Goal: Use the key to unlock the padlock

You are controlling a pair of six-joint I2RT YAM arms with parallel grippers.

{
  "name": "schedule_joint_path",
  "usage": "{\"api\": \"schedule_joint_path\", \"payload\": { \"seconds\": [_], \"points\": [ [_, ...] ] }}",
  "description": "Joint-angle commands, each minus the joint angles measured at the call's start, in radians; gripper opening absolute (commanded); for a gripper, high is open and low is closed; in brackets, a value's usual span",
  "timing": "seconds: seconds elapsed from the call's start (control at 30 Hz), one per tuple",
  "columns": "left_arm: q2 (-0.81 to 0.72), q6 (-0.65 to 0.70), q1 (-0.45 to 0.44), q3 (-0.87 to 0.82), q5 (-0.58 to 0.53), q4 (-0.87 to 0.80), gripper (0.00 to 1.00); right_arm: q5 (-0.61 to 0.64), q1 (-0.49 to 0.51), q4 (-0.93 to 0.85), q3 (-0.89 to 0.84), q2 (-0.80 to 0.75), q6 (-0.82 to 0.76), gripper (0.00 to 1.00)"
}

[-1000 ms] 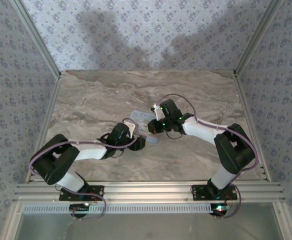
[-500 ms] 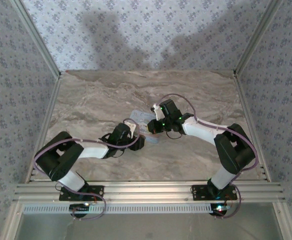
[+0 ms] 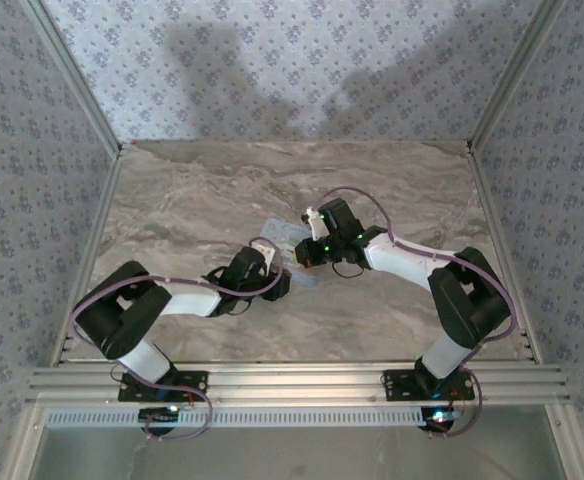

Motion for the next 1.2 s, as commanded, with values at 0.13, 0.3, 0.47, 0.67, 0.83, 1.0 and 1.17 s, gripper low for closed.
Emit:
{"api": "schedule_joint_path", "payload": {
  "seconds": [0.13,0.3,0.47,0.67,0.83,1.0,1.17],
  "points": [
    [0.038,0.006,-0.04,0.057,0.058,0.064,0.43,0.028,0.017,-0.1,-0.01,0.024,-0.015,0.0],
    [0.037,0.005,-0.046,0.06,0.056,0.067,0.4,0.029,0.018,-0.098,-0.011,0.023,-0.015,0.0],
    [0.041,0.003,-0.051,0.062,0.054,0.069,0.39,0.029,0.018,-0.098,-0.01,0.026,-0.015,0.0],
    [0.037,0.002,-0.053,0.064,0.054,0.072,0.38,0.031,0.018,-0.099,-0.01,0.027,-0.014,0.0],
    [0.041,0.0,-0.061,0.069,0.049,0.07,0.39,0.031,0.02,-0.099,-0.009,0.026,-0.014,0.0],
    [0.041,-0.002,-0.064,0.071,0.045,0.071,0.39,0.031,0.02,-0.098,-0.01,0.024,-0.014,0.0],
    [0.041,-0.004,-0.069,0.076,0.034,0.065,0.39,0.031,0.021,-0.097,-0.01,0.023,-0.012,0.0]
  ]
}}
